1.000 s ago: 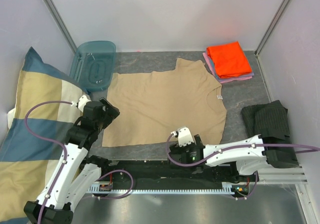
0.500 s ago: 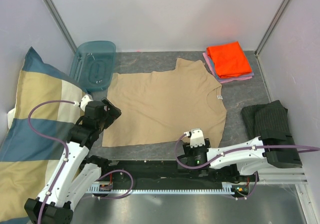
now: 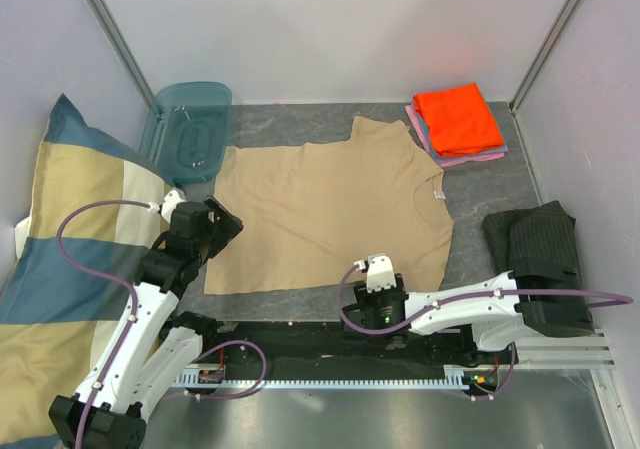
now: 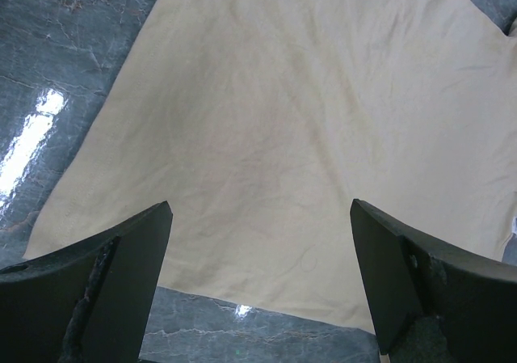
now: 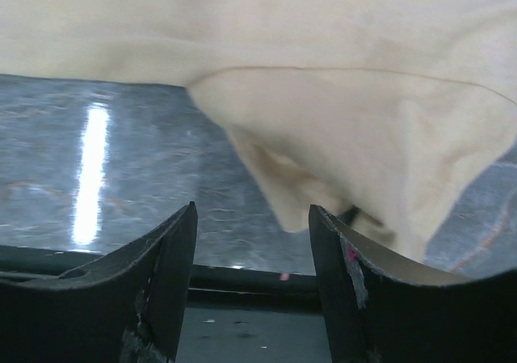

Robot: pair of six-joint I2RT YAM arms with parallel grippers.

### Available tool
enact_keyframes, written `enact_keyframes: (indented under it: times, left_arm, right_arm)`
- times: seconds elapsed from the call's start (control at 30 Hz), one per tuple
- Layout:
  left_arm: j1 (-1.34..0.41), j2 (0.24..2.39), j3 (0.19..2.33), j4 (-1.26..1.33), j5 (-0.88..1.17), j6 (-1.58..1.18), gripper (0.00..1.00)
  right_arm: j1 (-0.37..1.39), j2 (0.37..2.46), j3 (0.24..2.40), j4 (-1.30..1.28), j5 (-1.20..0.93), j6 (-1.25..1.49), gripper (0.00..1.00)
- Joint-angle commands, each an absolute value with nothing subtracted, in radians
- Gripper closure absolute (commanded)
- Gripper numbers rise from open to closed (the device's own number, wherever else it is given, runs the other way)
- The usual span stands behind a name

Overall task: Fold and stack the t-shirts
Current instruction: Flatten out the tshirt

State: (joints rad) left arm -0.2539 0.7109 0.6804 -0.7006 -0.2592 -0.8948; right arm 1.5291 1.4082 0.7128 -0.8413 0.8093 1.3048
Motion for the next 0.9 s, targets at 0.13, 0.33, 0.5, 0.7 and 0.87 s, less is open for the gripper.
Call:
enact_keyframes:
  times: [0.13, 0.33, 0.5, 0.7, 0.87]
  left_arm:
    - [-0.253, 0.696, 0.669, -0.673, -0.268, -0.868, 0.0]
    - [-0.253, 0.715, 0.666, -0.664, -0.264, -0.871, 0.0]
    - [-0.253, 0.715, 0.658, -0.661, -0.259, -0.876, 0.0]
    - [-0.253, 0.698, 0.65, -0.661, -0.265, -0.877, 0.0]
    - [-0.253, 0.701, 0.649, -0.66, -0.264, -0.88, 0.0]
  right_arm:
    - [1.494, 1.411, 0.7, -0.744, 0.802, 1.244, 0.35]
    - [1.445, 1.335, 0.626, -0.729, 0.778, 1.224, 0.35]
    - [1.416, 1.324, 0.609, -0.695, 0.749, 1.201, 0.36]
    - [1.411, 1.35, 0.609, -0.667, 0.712, 1.178, 0.38]
    - [1.41, 1.373, 0.606, -0.634, 0.681, 1.18, 0.41]
